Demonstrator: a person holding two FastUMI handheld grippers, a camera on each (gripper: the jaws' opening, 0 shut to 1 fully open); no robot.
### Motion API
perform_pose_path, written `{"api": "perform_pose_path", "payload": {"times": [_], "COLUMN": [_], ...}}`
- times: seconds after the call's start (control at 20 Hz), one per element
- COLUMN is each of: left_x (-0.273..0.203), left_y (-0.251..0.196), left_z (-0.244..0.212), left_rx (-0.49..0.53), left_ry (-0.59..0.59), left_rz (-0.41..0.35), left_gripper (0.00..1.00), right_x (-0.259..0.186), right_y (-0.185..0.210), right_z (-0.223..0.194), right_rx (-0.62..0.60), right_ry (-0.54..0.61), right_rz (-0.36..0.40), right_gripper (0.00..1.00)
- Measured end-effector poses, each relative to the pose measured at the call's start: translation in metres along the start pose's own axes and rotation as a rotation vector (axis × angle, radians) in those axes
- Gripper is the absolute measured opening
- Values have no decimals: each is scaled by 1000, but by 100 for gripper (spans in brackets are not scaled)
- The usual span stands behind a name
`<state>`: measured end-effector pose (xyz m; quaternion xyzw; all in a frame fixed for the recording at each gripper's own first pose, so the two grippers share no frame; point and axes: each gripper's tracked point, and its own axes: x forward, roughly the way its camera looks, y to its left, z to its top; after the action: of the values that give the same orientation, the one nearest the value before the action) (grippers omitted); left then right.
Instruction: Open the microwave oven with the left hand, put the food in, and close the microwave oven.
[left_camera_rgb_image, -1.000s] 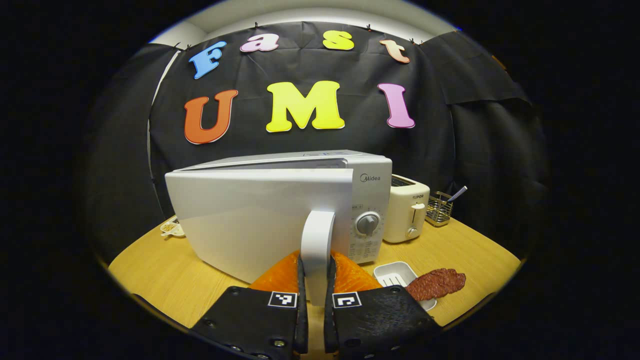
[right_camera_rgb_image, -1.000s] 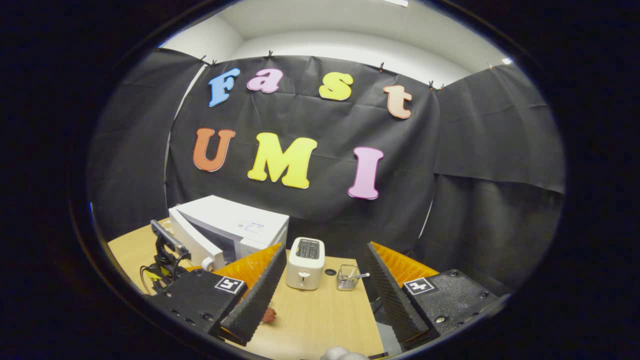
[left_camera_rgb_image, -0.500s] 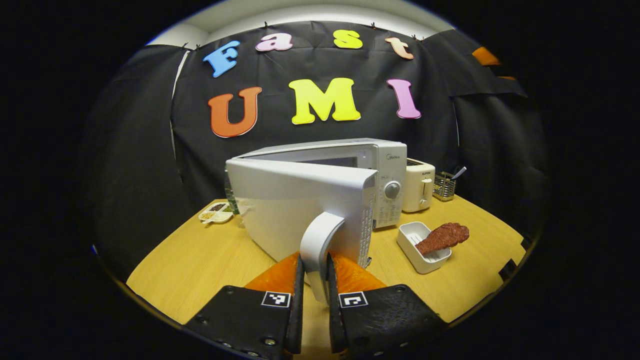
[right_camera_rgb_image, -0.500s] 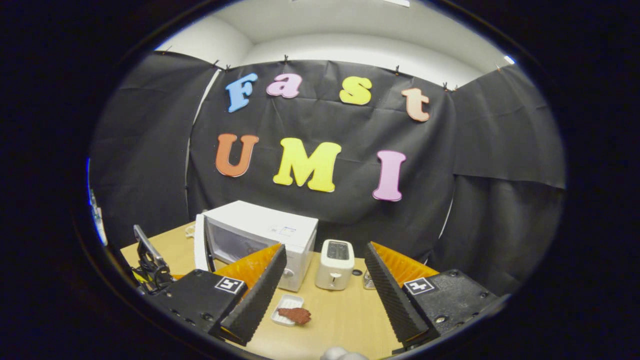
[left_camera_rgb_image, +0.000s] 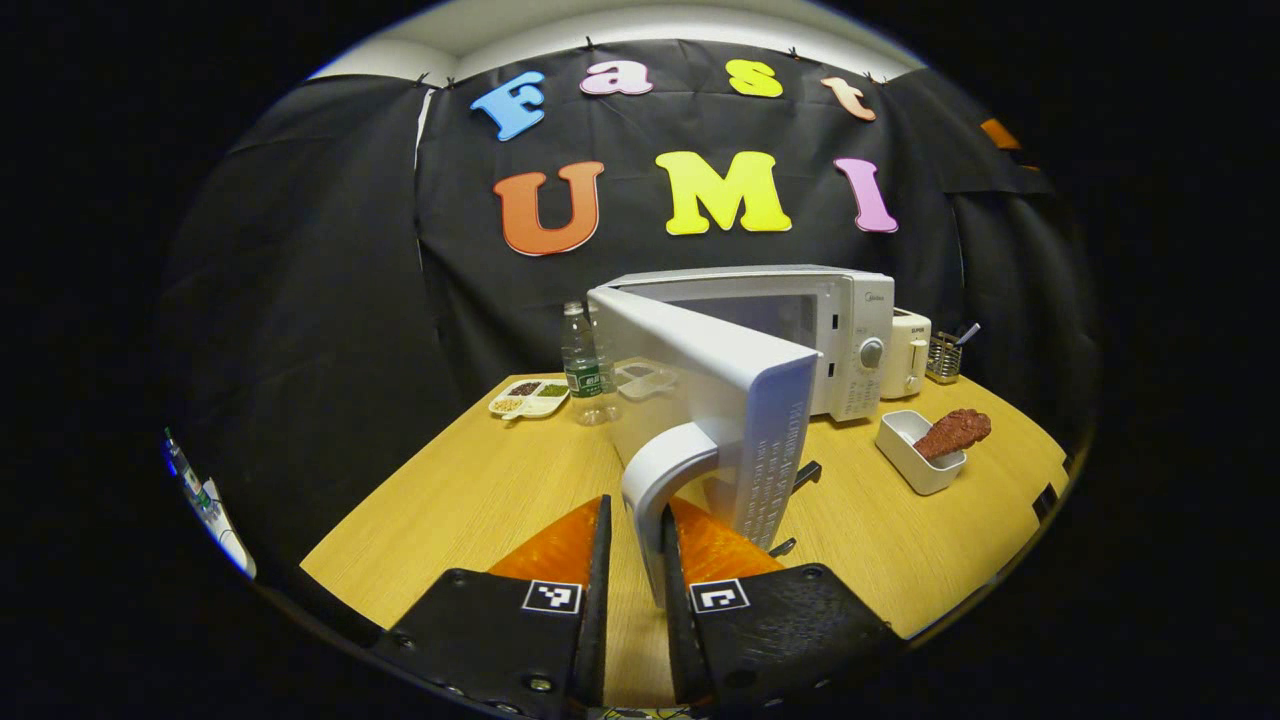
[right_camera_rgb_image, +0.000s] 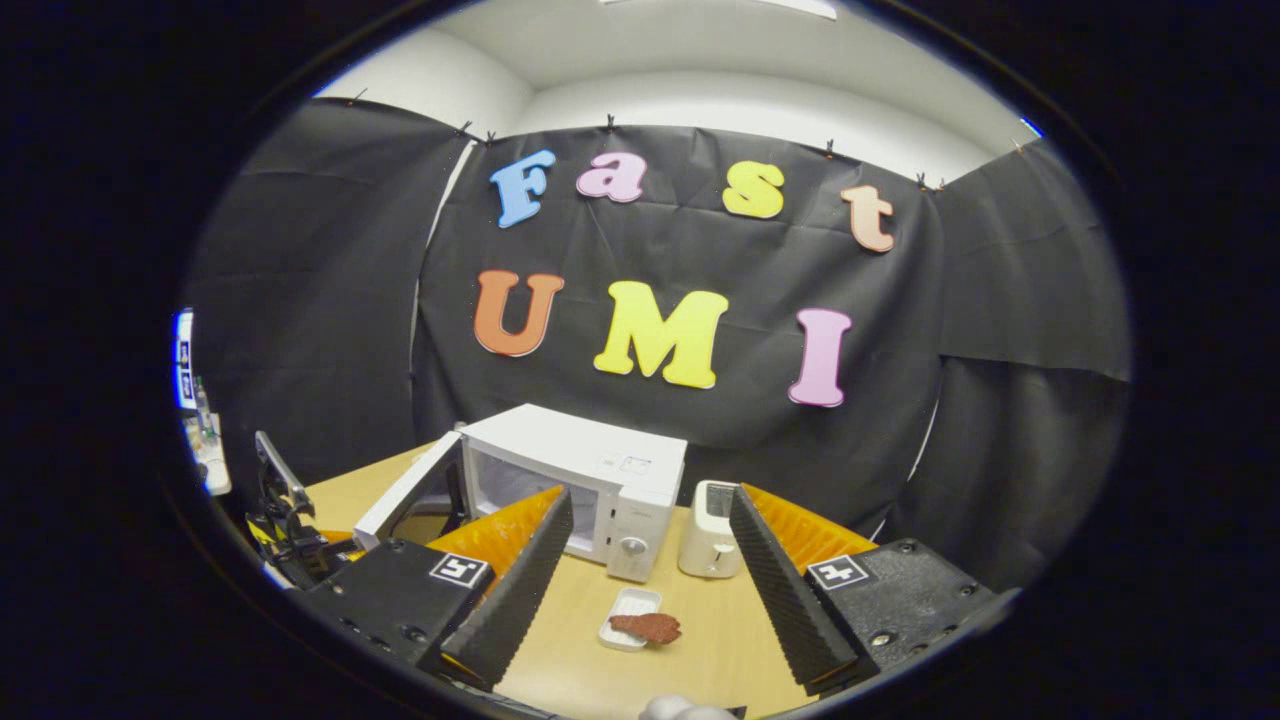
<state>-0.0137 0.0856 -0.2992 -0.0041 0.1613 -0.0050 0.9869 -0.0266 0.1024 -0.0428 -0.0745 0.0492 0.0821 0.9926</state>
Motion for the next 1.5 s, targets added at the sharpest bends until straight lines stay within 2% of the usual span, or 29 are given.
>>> {"api": "perform_pose_path", "payload": {"times": [0.1, 0.2, 0.25, 0.3, 0.4, 0.6, 0.65, 0.7, 0.75, 0.8, 1.1, 1.15, 1.3, 1.5], "left_x": [0, -2, 0, 0, -4, -11, -17, -24, -28, -29, -30, -37, -47, -69], "left_y": [5, 19, 30, 38, 49, 64, 65, 69, 75, 80, 120, 129, 135, 136], "left_z": [-1, -3, -2, -5, -5, -7, -6, 0, 2, 0, -7, -6, -1, 24], "left_rx": [-28, -47, -56, -66, -54, -51, -28, 12, 45, 62, 49, 51, 58, 41], "left_ry": [-9, -3, 7, 16, 17, 29, 23, -6, -20, -13, 5, 9, 8, -14], "left_rz": [-67, -88, -91, -94, -82, -70, -68, -62, -53, -36, 67, 90, 95, 106], "left_gripper": [25, 24, 32, 53, 78, 79, 83, 89, 93, 96, 96, 96, 95, 95], "right_x": [2, 2, 2, 2, 2, 6, 7, 9, 10, 11, 16, 17, 20, 29], "right_y": [13, 22, 27, 30, 36, 42, 44, 46, 48, 49, 54, 52, 41, 19], "right_z": [1, 4, 5, 6, 4, 5, 2, 2, 1, -1, -22, -29, -52, -126], "right_rx": [3, 0, -5, -11, -17, -10, -10, -10, -9, -4, 11, 10, 27, 79], "right_ry": [3, -2, -4, -4, -1, 4, 6, 7, 10, 13, 50, 54, 79, 187], "right_rz": [20, 39, 45, 52, 62, 72, 77, 78, 82, 82, 86, 80, 55, 20], "right_gripper": [100, 100, 100, 100, 100, 100, 100, 96, 100, 100, 100, 100, 100, 100]}}
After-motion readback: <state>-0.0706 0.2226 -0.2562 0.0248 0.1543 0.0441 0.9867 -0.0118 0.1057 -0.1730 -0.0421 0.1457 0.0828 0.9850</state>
